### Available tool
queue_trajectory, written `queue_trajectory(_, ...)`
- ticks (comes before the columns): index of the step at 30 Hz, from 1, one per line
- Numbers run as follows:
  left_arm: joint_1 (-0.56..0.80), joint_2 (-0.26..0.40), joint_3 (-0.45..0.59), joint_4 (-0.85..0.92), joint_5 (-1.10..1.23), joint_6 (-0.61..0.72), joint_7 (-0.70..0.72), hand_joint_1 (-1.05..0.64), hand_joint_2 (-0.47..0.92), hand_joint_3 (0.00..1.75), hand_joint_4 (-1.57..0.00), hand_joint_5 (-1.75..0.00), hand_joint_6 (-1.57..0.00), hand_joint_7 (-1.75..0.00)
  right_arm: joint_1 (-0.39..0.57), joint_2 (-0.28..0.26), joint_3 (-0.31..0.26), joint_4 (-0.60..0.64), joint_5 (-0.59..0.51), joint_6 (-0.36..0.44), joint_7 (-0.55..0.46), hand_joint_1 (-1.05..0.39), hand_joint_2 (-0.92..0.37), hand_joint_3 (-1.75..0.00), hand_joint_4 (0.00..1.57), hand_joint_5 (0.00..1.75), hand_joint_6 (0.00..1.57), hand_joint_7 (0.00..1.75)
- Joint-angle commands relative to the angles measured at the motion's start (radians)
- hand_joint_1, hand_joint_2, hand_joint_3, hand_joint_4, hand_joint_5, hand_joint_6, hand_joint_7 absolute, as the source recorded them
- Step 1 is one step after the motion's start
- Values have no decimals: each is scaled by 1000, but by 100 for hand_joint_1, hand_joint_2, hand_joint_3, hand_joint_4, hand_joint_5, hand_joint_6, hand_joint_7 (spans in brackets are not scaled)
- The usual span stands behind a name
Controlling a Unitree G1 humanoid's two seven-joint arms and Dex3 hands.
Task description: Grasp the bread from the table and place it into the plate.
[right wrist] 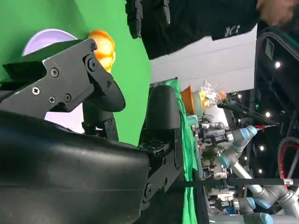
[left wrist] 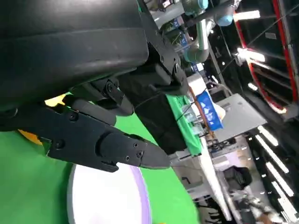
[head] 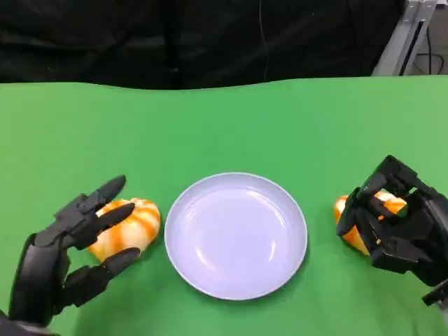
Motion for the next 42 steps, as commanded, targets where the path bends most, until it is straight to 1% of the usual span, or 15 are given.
queue_trajectory(1,29,49,2,-46,93,22,64,-64,92,13,-56,0,-34,0,1,-9,-6,-8,2,-14,3,8,-58,-125,51,175,36,165)
queue_trajectory(4,39,72,-1,-67,181,36,117,-68,92,14,-50,0,-30,0,4,-9,-5,-13,3,-9,-1,8,-58,-125,52,175,36,165)
queue_trajectory(6,42,79,-7,-73,205,41,140,-69,92,14,-49,0,-30,0,4,-9,-5,-14,3,-8,-2,8,-58,-125,52,175,36,165)
queue_trajectory(7,46,94,-6,-90,273,56,176,-70,92,14,-49,0,-29,0,5,-9,-4,-14,4,-7,0,8,-58,-125,52,175,36,165)
queue_trajectory(8,50,106,-7,-103,326,69,206,-73,92,16,-46,0,-29,0,5,-9,-4,-14,5,-6,1,8,-58,-125,51,175,36,165)
queue_trajectory(10,60,134,-12,-149,477,119,295,-80,92,19,-44,-1,-28,0,5,-7,-4,-13,5,-7,0,8,-59,-125,51,175,36,164)
queue_trajectory(12,65,155,-29,-179,589,155,376,-82,92,21,-45,-1,-28,0,5,-7,-3,-10,-2,-19,-2,7,-58,-125,51,175,36,164)
queue_trajectory(14,67,167,-47,-188,629,174,423,-83,92,22,-45,-1,-28,0,5,-7,-3,-9,-4,-24,-2,6,-58,-125,51,175,36,164)
queue_trajectory(17,59,183,-90,-219,740,257,503,-83,92,22,-43,0,-30,-1,9,-9,-3,-19,-2,-13,-4,7,-58,-125,51,175,36,164)
queue_trajectory(18,55,189,-104,-224,763,278,525,-84,92,22,-40,0,-32,-2,10,-9,-3,-20,-4,-13,-6,7,-58,-124,50,175,36,164)
queue_trajectory(23,35,215,-159,-225,801,359,577,-85,92,23,-34,0,-37,-3,9,-8,-4,-18,-1,-12,-2,7,-58,-124,50,175,36,164)
queue_trajectory(28,11,241,-207,-211,817,418,611,-85,92,23,-34,0,-39,-3,11,-7,-4,-23,2,-4,-6,7,-58,-124,50,175,36,164)
queue_trajectory(36,-2,270,-256,-204,803,454,644,-85,92,24,-34,0,-40,-2,12,-6,-4,-26,0,-3,-6,7,-58,-123,49,175,36,164)
queue_trajectory(42,-85,279,-303,-103,799,501,634,-86,92,24,-38,-2,-42,-2,17,-4,-3,-35,3,1,-5,8,-58,-125,50,175,36,165)
